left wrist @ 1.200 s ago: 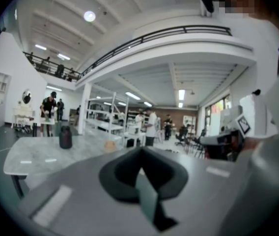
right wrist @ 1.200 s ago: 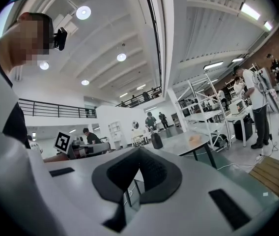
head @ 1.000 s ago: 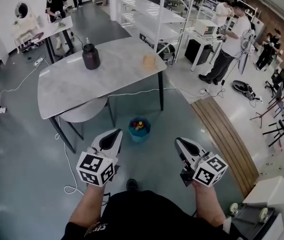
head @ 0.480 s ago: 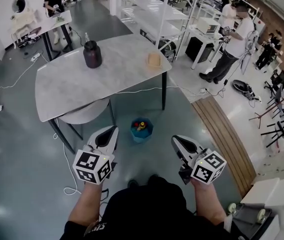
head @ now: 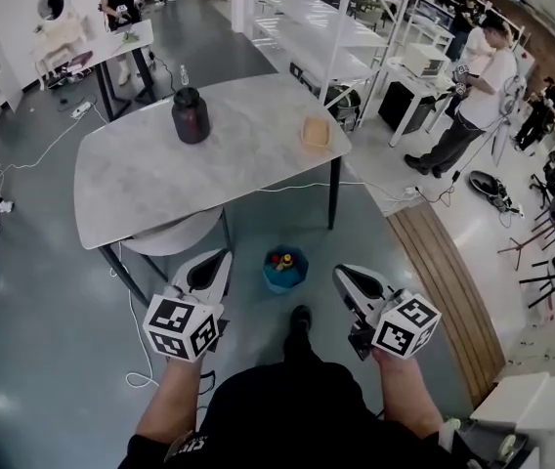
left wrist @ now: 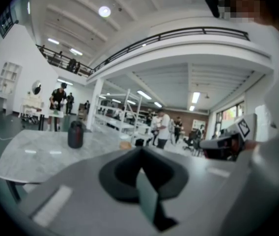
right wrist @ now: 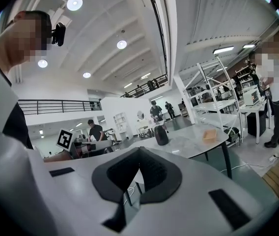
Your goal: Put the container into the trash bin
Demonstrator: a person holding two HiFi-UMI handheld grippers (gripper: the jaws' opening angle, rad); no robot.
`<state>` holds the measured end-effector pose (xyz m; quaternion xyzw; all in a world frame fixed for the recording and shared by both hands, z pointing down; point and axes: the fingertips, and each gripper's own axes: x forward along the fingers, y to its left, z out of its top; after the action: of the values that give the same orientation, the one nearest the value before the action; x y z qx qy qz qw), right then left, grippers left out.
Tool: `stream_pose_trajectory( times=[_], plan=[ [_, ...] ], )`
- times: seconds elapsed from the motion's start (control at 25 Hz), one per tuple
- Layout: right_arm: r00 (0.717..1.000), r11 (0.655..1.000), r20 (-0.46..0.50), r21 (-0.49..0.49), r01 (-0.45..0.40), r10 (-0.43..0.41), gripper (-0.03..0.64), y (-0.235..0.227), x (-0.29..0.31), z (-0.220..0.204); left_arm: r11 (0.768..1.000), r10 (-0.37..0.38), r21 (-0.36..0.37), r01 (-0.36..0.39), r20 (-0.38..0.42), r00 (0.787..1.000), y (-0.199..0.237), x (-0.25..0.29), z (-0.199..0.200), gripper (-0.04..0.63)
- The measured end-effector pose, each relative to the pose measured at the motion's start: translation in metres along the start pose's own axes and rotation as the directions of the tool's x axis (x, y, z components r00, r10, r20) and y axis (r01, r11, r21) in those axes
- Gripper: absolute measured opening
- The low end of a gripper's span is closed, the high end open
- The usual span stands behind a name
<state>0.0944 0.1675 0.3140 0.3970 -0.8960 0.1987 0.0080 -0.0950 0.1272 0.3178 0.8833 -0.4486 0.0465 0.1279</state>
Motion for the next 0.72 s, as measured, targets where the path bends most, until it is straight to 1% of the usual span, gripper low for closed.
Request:
stream_pose_trajectory(
  times=[0.16,0.44,0.72],
  plan=[
    [1.000,1.000,-0.015,0.002,-0.024,0.024,-0.006,-0.031,0.026,0.013,1.000,0.024,-0.012,-0.024,-0.012,1.000,0.018,0.036,0.007,0.009],
    [0.998,0.999,-0.055,0.022,-0.042,0.043,-0.006,-0.103,0.062,0.037,0.999,0.027,-0.026,-0.028,-0.041,0.999,0.030,0.115,0.020,0.009],
    [0.996,0.995,-0.048,0.055,-0.077,0.080,-0.006,-0.164,0.084,0.053,0.999,0.023,-0.020,-0.025,-0.089,0.996,0.023,0.181,0.026,0.009]
  ],
)
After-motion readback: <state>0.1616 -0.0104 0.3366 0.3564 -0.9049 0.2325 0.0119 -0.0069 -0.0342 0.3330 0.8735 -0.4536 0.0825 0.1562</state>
